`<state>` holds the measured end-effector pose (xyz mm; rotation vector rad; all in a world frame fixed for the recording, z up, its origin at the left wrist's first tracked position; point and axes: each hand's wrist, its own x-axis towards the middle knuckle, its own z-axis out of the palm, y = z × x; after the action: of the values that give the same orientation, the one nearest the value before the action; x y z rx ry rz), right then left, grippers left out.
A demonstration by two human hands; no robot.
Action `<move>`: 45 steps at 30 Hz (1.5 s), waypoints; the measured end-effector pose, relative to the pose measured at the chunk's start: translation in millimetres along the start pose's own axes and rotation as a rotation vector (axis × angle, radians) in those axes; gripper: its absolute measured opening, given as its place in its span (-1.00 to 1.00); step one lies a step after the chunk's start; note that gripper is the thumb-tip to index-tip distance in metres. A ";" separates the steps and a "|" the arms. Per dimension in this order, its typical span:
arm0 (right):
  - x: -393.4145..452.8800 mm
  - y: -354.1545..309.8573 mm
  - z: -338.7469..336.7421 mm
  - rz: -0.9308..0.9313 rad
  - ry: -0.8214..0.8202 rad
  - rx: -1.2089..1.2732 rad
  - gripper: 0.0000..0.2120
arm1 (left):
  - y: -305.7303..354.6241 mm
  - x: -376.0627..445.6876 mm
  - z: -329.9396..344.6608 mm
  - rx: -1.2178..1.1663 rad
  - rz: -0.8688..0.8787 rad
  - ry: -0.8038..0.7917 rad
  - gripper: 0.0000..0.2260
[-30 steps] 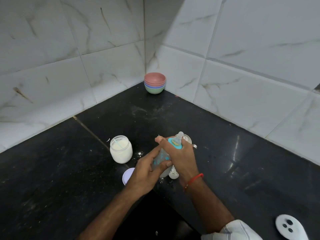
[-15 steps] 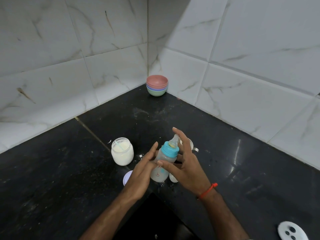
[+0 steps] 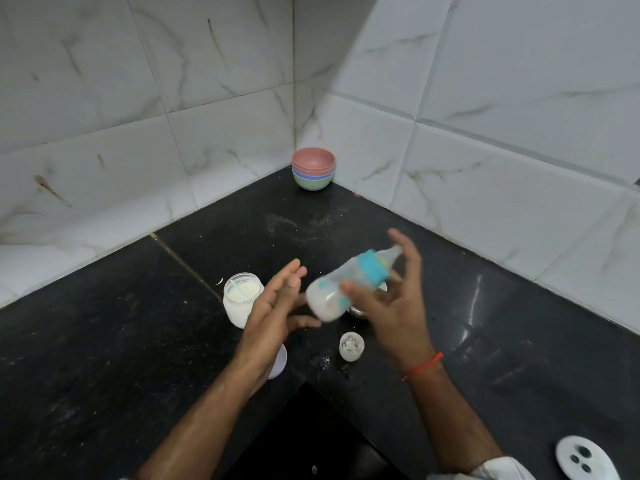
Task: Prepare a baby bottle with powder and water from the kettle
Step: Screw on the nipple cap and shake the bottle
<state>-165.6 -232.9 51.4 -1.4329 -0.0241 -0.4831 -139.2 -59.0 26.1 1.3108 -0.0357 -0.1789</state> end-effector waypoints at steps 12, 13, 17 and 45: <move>-1.5 -18.0 -8.0 0.033 0.022 0.191 -0.18 | 8.7 9.4 -12.0 0.332 0.180 0.206 -0.69; 2.5 -23.3 -9.9 -0.002 0.143 0.300 -0.18 | 8.3 8.8 -11.2 0.354 0.188 0.209 -0.69; 25.7 -23.8 -25.9 -0.008 0.548 0.735 -0.40 | 5.1 5.3 -9.8 0.396 0.204 0.213 -0.68; -23.5 -10.6 -9.6 0.078 -0.188 0.347 -0.19 | -1.7 4.7 -8.1 0.426 0.228 0.176 -0.67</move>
<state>-193.0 -235.5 52.9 -1.1293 -0.1934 -0.2629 -133.7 -52.4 22.0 1.7303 -0.0759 0.1481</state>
